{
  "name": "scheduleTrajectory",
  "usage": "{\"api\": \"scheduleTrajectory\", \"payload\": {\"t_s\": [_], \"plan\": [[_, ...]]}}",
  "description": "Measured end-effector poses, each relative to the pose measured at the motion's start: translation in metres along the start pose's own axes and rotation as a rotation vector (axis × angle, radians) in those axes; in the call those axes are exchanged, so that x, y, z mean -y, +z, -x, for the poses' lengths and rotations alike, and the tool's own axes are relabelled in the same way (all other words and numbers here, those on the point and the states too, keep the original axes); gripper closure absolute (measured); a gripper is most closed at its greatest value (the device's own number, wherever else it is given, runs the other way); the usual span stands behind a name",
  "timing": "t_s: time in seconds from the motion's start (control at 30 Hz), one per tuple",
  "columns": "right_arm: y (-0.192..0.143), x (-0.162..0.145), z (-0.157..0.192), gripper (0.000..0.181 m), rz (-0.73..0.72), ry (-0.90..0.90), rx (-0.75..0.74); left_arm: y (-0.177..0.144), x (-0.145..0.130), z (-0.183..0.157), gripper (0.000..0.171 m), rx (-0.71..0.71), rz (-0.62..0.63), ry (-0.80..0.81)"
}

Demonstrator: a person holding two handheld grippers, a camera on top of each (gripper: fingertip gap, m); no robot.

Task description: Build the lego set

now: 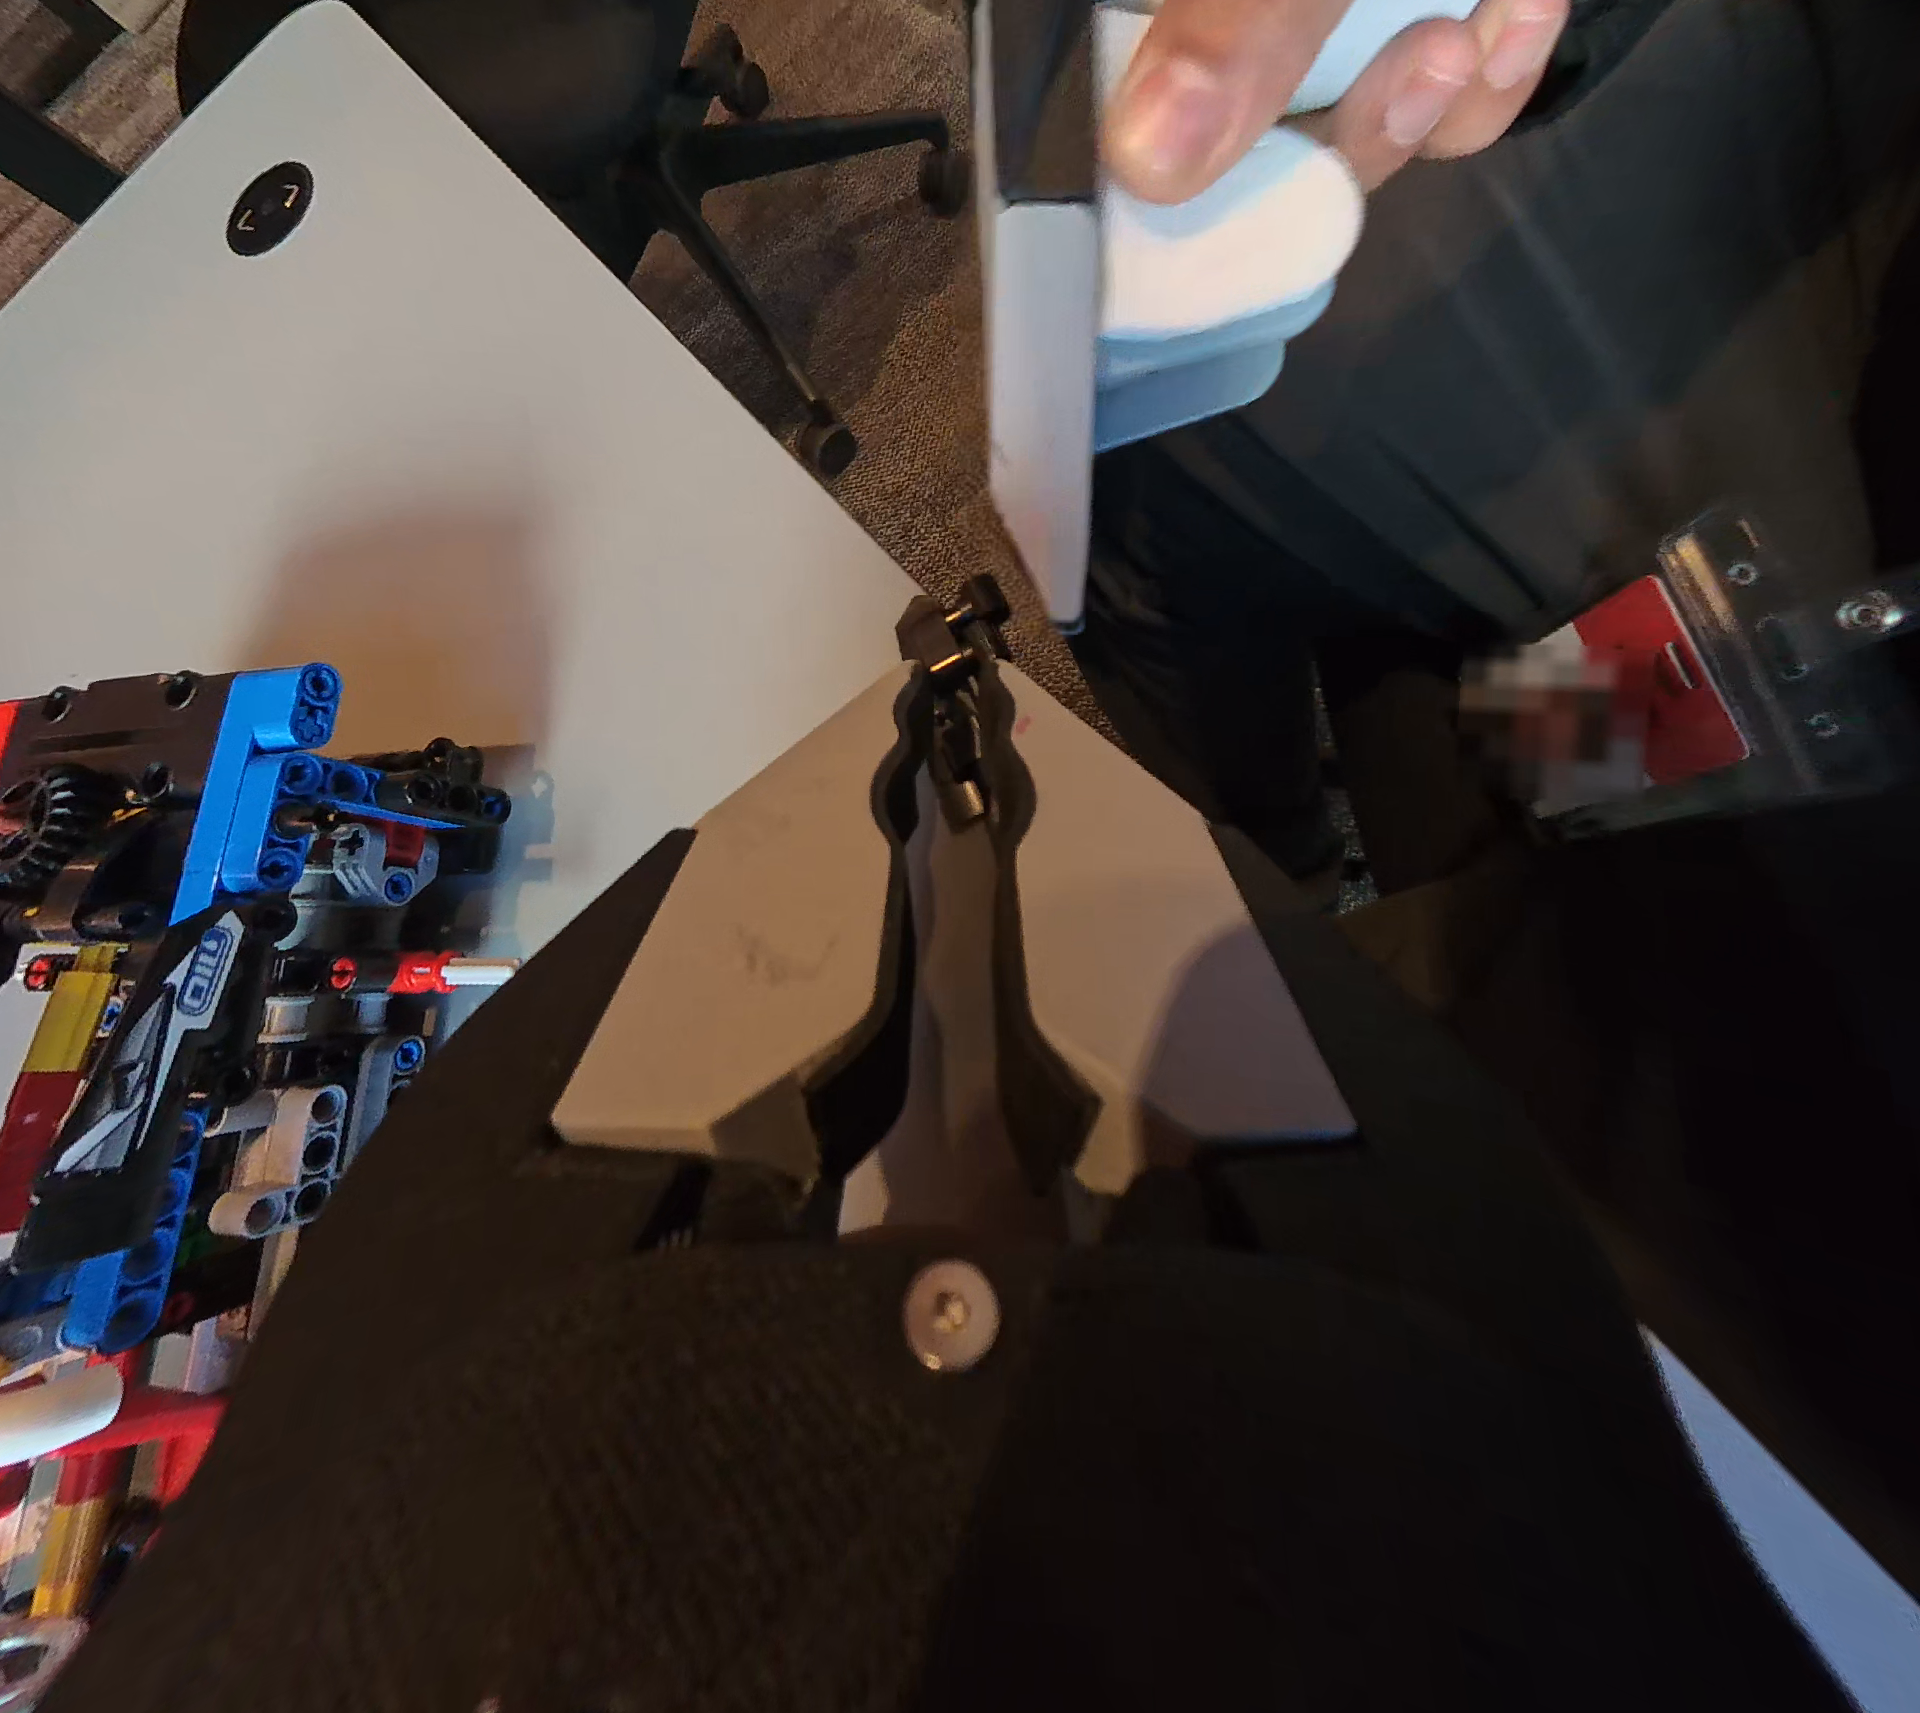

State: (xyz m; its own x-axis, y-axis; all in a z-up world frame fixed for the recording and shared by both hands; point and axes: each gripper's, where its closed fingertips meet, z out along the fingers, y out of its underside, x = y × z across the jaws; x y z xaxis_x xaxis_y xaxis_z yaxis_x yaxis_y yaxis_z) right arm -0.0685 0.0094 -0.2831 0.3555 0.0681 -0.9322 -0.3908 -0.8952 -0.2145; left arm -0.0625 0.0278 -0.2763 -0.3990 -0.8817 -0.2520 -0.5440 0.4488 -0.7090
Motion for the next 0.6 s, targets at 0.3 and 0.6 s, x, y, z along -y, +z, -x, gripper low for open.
{"api": "scheduleTrajectory", "payload": {"t_s": [0.3, 0.6], "plan": [[-0.015, 0.022, 0.022, 0.140, 0.208, -1.134, -0.225, -0.007, -0.005, -0.004, 0.165, -0.090, -0.017, -0.011], [0.010, 0.012, 0.010, 0.161, 0.445, -1.561, -0.182, -0.010, -0.006, -0.006, 0.165, -0.131, -0.024, -0.007]]}}
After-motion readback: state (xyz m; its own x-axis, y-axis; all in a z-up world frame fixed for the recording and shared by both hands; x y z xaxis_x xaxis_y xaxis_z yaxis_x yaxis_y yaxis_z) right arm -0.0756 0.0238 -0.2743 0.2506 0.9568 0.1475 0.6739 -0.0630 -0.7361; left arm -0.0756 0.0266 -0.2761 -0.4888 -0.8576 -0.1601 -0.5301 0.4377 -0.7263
